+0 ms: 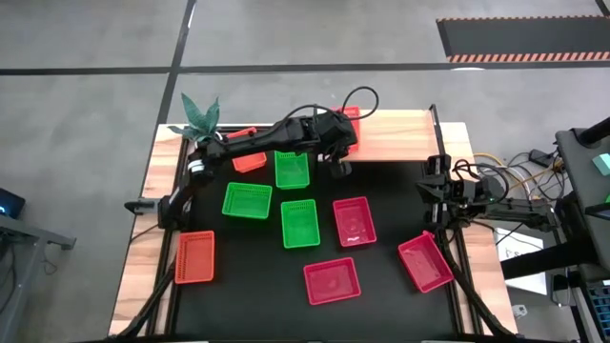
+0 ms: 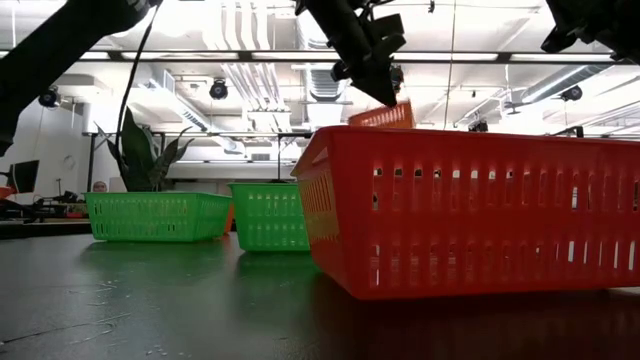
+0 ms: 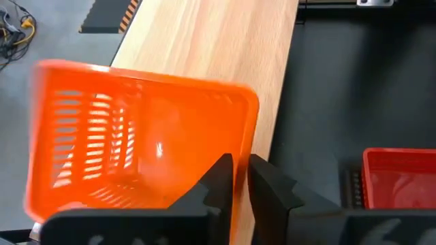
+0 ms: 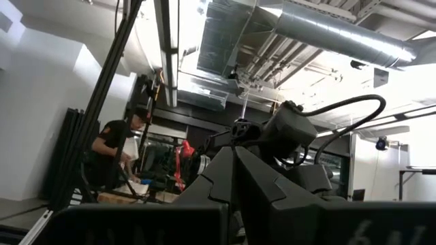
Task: Stack baskets on shelf by color
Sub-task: Put the bottom right orange bin on the shelf
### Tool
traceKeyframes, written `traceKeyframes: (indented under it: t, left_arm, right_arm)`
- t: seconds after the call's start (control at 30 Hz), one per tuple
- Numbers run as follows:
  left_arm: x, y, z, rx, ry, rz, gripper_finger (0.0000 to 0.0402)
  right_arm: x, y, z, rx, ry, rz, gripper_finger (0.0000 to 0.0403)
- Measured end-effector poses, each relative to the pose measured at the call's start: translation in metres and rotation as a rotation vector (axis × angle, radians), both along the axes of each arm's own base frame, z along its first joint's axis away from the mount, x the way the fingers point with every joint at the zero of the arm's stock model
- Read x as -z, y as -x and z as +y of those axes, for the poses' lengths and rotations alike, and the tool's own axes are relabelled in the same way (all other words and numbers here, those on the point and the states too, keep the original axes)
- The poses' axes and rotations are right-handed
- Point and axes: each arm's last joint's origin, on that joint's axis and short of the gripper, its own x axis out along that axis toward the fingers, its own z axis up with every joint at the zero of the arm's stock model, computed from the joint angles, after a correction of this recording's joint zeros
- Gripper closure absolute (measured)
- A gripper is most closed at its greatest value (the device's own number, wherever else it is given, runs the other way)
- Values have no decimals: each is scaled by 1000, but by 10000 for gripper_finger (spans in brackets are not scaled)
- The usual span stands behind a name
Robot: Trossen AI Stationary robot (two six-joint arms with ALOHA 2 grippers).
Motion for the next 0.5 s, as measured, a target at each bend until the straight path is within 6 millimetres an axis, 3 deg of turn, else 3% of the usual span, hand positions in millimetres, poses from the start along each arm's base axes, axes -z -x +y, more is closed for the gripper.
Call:
traceKeyframes:
  t: [0.3,0.5]
  left_arm:
    - [-4,-1,0,-2,-7,-27,333]
    - [-28,14,-15,45,-28,-28,331]
  right_arm:
    - [0,0,0,0,0,-1,394]
    - [1,-1,0,1,-3,16,394]
